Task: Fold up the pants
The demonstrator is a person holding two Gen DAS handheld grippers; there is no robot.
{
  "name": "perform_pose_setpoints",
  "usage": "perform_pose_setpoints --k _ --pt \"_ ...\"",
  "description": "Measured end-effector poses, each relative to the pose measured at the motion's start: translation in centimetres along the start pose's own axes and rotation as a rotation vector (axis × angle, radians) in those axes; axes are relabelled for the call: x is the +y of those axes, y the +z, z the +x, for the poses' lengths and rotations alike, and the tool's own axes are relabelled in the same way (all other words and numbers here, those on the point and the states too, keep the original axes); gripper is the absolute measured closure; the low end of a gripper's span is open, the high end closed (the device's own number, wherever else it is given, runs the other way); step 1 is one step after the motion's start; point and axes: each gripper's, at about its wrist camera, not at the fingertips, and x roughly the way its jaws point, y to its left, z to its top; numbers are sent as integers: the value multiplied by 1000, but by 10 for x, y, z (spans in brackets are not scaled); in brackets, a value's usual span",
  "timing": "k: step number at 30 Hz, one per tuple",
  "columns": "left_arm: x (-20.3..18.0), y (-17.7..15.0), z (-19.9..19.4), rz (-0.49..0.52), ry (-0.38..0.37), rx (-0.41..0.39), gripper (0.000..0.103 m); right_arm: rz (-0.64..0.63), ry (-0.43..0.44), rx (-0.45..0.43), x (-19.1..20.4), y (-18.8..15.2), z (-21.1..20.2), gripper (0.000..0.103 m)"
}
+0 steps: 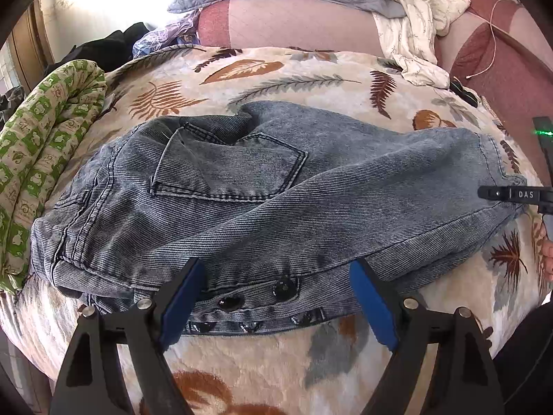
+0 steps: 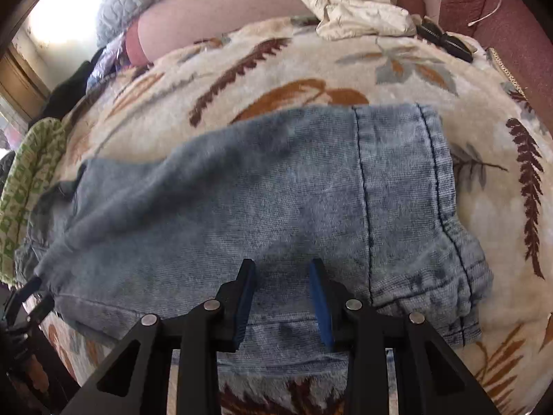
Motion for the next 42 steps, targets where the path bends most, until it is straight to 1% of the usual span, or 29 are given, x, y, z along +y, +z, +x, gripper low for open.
perform_pose_setpoints --k 2,8,11,14,16,19,20,21,22,25,28,29,31,34,38,39,40,42 --pt "0 -1 0 2 -1 1 17 -20 -3 31 1 -3 0 67" --pt "3 -4 -3 -1 -17 -1 17 -63 -8 79 4 -18 -5 67" --pt "2 -7 -2 11 -14 2 17 -65 -19 81 5 -30 -6 66" --pt "0 -9 0 21 -8 6 17 -57 -14 73 4 -33 -7 66" --pt "1 -9 -3 19 -16 0 17 -53 -8 75 3 -32 -8 66" --pt "7 -7 -10 -13 -42 -15 17 -66 -3 74 2 -30 -11 66" --pt "10 -5 -13 -33 -51 -22 17 -68 6 70 1 -27 -13 64" --pt "12 -4 -14 -45 -57 -26 17 -65 16 60 3 -26 -16 60" --pt "14 -3 -16 -59 -66 -31 17 -64 25 40 4 -24 -21 59" --pt "15 1 -15 -80 -80 -40 17 -83 54 -35 15 -15 -34 58" --pt "12 2 -9 -65 -85 -25 17 -108 71 -103 30 -5 -42 58" --pt "12 2 -9 -49 -77 -26 17 -111 69 -114 35 -3 -41 58" --pt "19 2 -13 -49 -61 -46 17 -115 65 -126 44 -1 -38 58" --pt "45 6 -25 -86 -22 -87 17 -140 62 -123 54 -1 -34 58" --pt "93 21 -43 -149 69 -149 17 -175 34 -114 62 -3 -26 57" --pt "110 28 -45 -169 110 -159 17 -172 38 -109 63 -4 -24 57" --pt "119 31 -46 -177 133 -160 17 -167 41 -106 64 -5 -21 57" --pt "146 41 -44 -209 202 -158 17 -162 42 -96 64 -6 -16 56"
